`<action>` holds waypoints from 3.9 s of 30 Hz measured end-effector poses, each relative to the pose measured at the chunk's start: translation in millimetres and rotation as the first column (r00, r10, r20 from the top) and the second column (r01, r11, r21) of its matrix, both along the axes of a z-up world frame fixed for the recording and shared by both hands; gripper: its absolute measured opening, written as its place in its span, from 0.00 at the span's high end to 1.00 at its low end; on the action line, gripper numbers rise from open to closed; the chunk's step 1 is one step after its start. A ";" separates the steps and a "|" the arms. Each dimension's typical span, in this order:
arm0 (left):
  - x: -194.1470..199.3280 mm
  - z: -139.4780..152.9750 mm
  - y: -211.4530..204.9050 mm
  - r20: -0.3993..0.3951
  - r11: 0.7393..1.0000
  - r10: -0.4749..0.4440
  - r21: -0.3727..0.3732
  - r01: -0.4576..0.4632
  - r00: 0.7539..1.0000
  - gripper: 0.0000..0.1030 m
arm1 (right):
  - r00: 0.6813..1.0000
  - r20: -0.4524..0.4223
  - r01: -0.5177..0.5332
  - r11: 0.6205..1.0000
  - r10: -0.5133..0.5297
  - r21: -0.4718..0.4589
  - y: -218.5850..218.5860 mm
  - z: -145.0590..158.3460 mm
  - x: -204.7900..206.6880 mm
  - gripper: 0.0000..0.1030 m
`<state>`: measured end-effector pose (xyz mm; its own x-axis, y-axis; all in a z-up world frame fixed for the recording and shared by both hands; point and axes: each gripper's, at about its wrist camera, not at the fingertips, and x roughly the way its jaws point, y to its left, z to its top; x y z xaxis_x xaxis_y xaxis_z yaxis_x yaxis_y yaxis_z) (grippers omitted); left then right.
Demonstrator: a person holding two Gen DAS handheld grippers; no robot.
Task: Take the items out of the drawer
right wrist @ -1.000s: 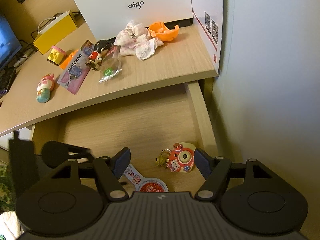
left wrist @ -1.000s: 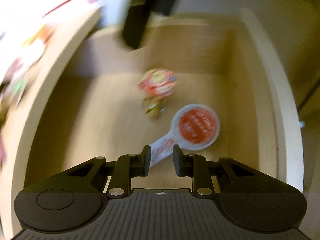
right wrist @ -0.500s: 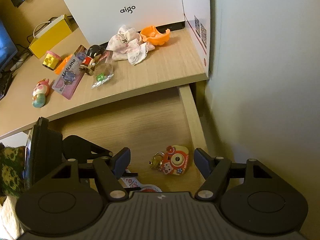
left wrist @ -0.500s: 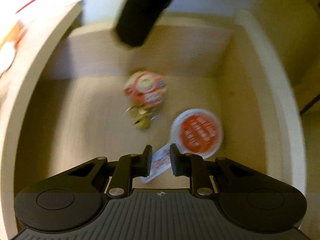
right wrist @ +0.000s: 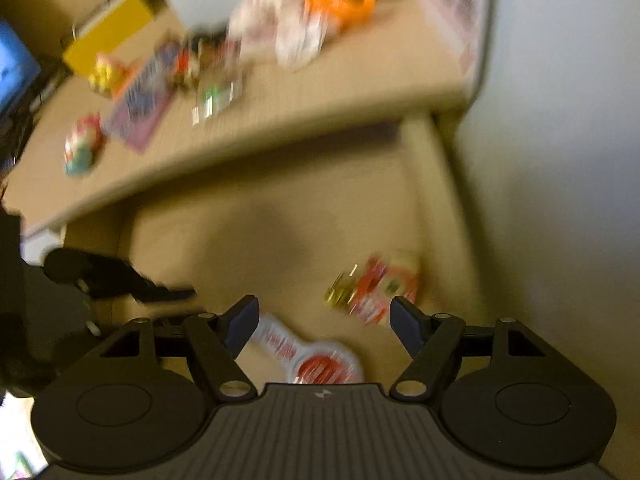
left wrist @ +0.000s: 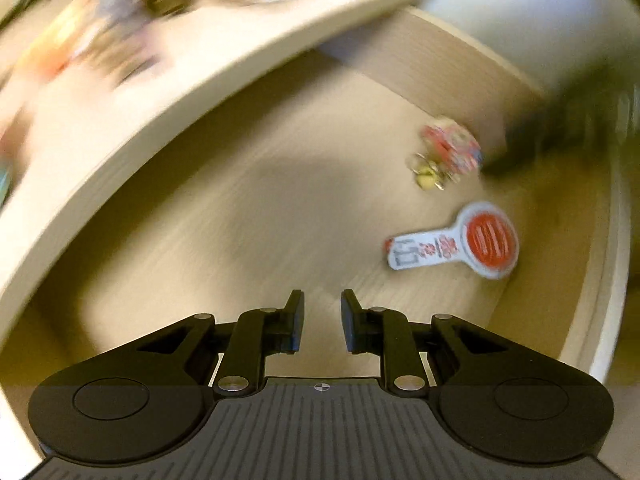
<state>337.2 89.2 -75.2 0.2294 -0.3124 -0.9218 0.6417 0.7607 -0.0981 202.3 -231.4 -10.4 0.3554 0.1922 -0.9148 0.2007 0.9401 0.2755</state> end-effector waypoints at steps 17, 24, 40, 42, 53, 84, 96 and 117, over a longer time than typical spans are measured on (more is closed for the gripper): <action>-13.7 27.1 42.0 0.026 0.964 0.216 -0.167 -0.208 0.976 0.78 | 0.861 -0.412 -0.407 0.889 0.298 -0.207 70.4 -105.4 37.0 0.38; -16.6 23.2 77.0 0.006 0.938 0.310 -0.165 -0.305 0.951 0.78 | 0.896 -0.271 -0.390 0.914 0.351 -0.106 97.5 -100.7 61.1 0.41; -17.1 13.8 75.0 -0.020 0.941 0.281 -0.190 -0.280 0.959 0.79 | 0.954 -0.190 -0.275 0.925 0.230 -0.263 31.8 -81.8 57.3 0.35; -17.8 15.2 73.3 -0.012 0.944 0.272 -0.190 -0.269 0.962 0.79 | 0.938 -0.229 -0.327 0.881 0.259 -0.342 48.5 -97.5 59.5 0.38; -19.1 1.2 41.3 0.151 0.998 -0.046 0.045 0.040 0.987 0.78 | 0.967 -0.116 -0.237 0.969 0.227 -0.073 79.6 -121.9 62.8 0.52; 21.3 -35.7 -26.7 0.103 0.980 -0.166 0.131 0.152 0.981 0.59 | 0.993 0.089 -0.072 0.995 0.078 -0.070 41.5 -81.6 -33.9 0.36; 24.0 -34.3 -22.8 0.048 0.996 -0.074 0.053 0.071 0.996 0.62 | 0.993 0.110 -0.033 0.987 0.051 -0.154 48.2 -83.6 -42.5 0.33; -7.0 -44.7 -36.0 0.090 0.998 0.012 0.067 -0.018 0.996 0.62 | 0.994 0.070 0.083 0.994 -0.078 -0.068 39.9 -94.4 -56.8 0.33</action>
<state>330.2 53.2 -119.9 0.3161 -0.2464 -0.9162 0.6343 0.7730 0.0110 145.5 -191.5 -104.8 0.4281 0.0959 -0.8986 0.2601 0.9392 0.2242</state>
